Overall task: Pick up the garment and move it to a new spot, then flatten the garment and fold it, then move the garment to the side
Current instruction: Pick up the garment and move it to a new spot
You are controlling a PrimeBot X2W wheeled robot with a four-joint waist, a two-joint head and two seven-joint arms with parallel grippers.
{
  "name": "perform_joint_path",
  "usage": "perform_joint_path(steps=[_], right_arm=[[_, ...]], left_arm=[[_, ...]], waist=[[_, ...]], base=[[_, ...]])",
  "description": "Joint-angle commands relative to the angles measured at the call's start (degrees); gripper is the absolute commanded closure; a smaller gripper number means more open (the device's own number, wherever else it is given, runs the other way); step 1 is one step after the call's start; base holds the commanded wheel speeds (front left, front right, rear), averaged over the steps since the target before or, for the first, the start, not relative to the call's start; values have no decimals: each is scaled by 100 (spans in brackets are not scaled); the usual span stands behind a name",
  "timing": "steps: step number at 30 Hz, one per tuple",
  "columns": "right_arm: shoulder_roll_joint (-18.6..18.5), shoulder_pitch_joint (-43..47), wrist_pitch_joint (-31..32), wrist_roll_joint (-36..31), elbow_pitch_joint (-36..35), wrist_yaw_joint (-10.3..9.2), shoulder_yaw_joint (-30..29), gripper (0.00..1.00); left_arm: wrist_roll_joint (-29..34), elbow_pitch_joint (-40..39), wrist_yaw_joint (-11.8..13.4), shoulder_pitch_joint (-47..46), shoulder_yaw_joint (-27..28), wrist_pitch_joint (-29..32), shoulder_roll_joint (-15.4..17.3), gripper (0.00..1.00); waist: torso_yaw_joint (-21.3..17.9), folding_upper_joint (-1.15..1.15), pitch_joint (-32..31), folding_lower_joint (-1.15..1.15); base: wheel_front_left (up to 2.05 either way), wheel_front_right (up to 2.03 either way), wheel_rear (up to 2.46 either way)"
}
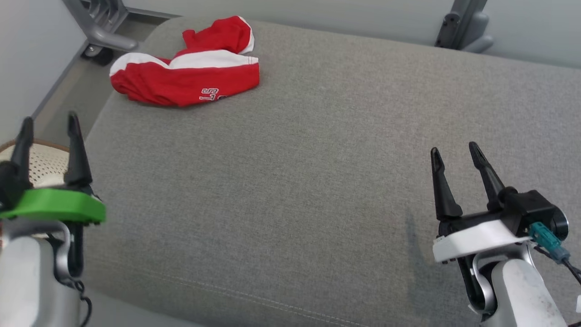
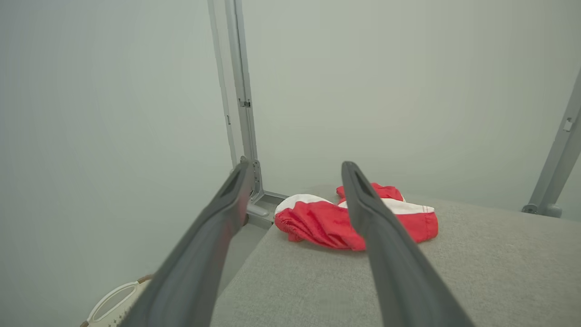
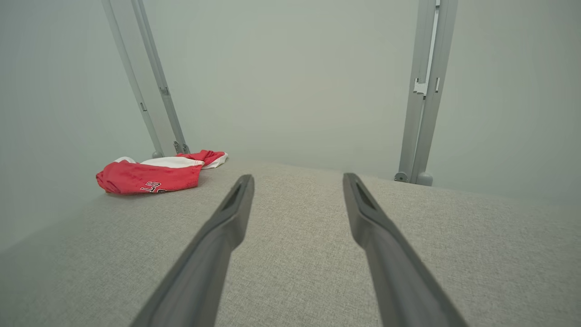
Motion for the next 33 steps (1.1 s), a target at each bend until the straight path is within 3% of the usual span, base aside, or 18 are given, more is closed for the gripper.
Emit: perform_joint_path(steps=[1, 9, 20, 33], right_arm=[[-21, -168, 40, -101, -100, -8, -2, 0], [-34, -645, 229, -379, -503, -8, 67, 0], [-47, -812, 230, -501, -922, -8, -64, 0], [-35, -847, 200, -534, -1042, -8, -23, 0]], left_arm=[[-49, 161, -67, -408, 45, 99, 164, 0], [-112, 1561, -301, -2258, -67, 866, 949, 0], [-503, 3220, -408, -3446, -161, 1229, 1161, 0], [-519, 4458, -334, -3875, -292, 1330, 1296, 0]], waist=[[-581, 54, 807, 0], [-1236, 54, 1854, 0], [-1705, 54, 2632, 0], [-1812, 54, 2827, 0]], base=[[0, 0, 0], [0, 0, 0], [0, 0, 0], [0, 0, 0]])
